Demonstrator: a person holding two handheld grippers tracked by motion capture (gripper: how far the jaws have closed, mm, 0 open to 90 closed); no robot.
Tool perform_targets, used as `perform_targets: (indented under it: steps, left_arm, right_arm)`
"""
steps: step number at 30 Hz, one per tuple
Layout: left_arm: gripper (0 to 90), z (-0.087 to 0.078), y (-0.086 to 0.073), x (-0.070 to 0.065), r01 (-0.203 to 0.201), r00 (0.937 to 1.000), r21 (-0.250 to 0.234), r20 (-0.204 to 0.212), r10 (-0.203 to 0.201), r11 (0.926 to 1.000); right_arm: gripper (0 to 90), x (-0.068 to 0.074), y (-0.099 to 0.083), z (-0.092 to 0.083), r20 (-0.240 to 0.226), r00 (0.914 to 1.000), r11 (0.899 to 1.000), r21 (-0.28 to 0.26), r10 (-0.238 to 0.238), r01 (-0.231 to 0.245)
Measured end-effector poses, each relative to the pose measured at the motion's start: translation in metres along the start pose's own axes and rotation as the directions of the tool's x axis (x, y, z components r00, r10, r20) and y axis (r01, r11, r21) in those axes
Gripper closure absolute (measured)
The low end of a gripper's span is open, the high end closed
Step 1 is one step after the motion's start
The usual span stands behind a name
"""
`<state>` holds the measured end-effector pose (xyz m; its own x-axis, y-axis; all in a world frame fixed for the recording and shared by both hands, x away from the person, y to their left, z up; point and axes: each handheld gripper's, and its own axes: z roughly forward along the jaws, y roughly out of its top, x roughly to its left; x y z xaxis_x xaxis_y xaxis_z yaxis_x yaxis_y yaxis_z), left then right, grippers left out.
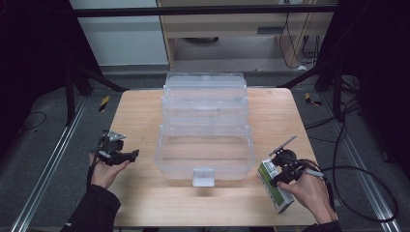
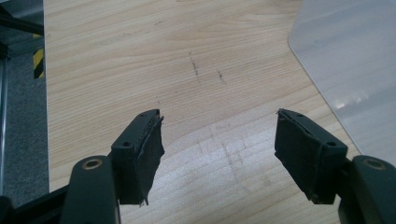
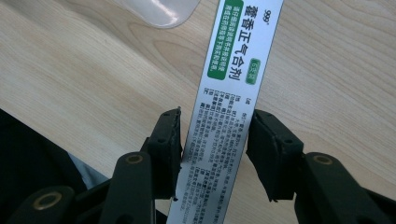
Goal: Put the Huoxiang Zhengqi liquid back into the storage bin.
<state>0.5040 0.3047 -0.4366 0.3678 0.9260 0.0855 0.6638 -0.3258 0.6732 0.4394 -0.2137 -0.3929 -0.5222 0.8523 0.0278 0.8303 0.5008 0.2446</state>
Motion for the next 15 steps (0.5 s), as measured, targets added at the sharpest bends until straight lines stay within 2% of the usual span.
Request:
perform_targets:
  steps: [10,15]
  left_arm:
    - [31.4,0.0009,-0.0005,0.0005,0.002,1.0000,0.005,-0.001,-0.002,1.0000]
    - [31.3,0.0020,-0.0005,0.0003,-0.001,1.0000,0.008,-0.002,0.001,1.0000]
  right_arm:
    - [56.6,-0.0012,0.0019,0.0048,-0.002,0.9999,1.000,0.021,0.017,-0.017]
    - [60.2,-0.0018,0.0033,0.0046,0.007,0.9995,0.999,0.036,0.029,-0.030]
